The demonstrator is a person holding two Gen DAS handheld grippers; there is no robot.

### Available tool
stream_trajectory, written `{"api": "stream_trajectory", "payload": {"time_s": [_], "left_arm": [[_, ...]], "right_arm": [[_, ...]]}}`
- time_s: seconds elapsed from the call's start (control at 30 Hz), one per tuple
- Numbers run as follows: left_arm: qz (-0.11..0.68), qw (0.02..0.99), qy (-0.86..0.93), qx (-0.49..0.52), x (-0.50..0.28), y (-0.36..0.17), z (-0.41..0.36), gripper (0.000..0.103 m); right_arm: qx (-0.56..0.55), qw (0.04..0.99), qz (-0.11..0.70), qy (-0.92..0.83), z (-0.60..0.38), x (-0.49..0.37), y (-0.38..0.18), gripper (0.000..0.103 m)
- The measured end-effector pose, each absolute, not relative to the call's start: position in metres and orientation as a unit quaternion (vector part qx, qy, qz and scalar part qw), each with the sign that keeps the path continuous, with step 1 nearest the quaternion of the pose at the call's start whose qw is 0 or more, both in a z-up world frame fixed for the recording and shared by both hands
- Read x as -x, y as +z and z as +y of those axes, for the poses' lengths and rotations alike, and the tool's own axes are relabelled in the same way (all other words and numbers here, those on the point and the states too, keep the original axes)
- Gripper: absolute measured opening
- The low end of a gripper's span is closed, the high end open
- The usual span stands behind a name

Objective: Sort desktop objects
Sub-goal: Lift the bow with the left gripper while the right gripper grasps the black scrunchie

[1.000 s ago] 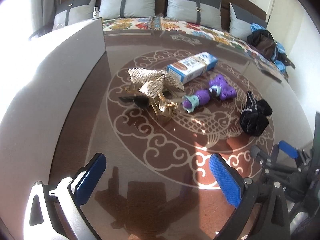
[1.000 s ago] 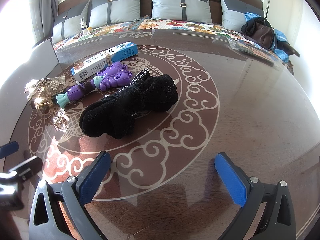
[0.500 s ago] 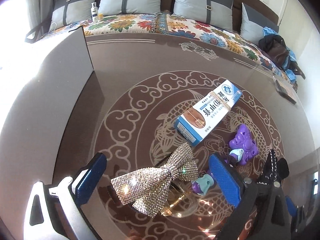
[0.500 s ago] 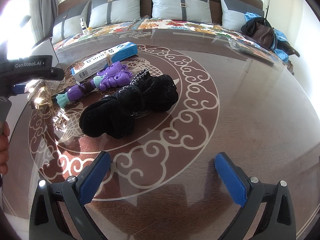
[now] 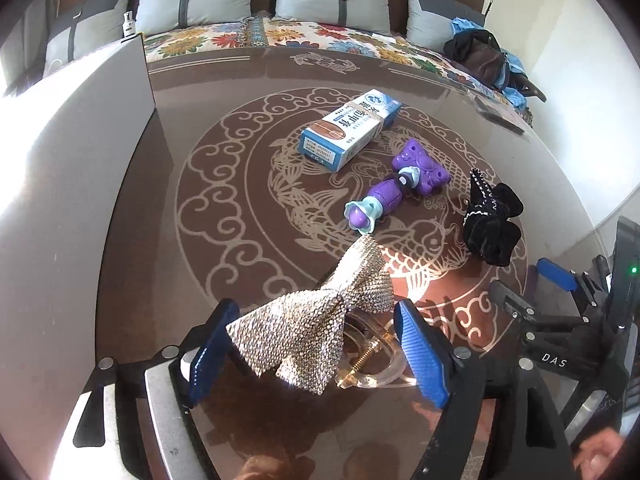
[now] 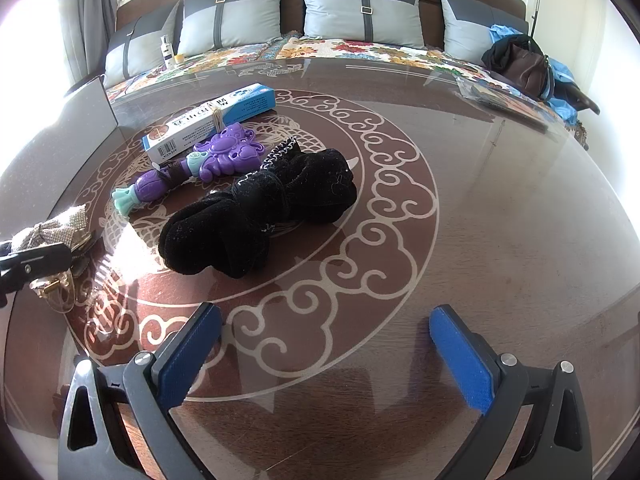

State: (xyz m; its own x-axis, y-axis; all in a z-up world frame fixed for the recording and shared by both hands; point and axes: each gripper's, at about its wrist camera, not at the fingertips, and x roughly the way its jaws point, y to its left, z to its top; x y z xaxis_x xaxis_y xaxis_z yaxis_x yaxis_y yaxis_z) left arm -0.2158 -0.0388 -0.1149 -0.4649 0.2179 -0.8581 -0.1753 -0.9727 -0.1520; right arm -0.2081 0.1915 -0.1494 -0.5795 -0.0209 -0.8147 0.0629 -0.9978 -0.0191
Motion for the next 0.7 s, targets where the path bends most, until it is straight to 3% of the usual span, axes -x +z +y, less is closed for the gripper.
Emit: {"api": "stream_trajectory", "payload": {"time_s": [0.17,0.33,0.53,0.7], "left_arm": [[-0.048,0.118,0.847,0.516,0.224,-0.128,-0.040,0.100],[0.025,0.104,0.855,0.508,0.227,-0.134,-0.015,0.099],[-0.014,0.097,0.869,0.485,0.221,-0.131,-0.024,0.091],[0.004,0.086,0.858,0.506,0.235,-0.135,-0.014,0.103]], "right_arm": [[-0.458,0.024,0.023,-0.888,0.191,0.208,-0.149,0.103],[-0.458,0.024,0.023,-0.888,0.191,0.208,-0.149,0.103],[-0.458,0.024,0.023,-0.888,0.191,0.208,-0.149,0.103],[-0.459,0.025,0.024,-0.888,0.191,0.208,-0.149,0.103]]}}
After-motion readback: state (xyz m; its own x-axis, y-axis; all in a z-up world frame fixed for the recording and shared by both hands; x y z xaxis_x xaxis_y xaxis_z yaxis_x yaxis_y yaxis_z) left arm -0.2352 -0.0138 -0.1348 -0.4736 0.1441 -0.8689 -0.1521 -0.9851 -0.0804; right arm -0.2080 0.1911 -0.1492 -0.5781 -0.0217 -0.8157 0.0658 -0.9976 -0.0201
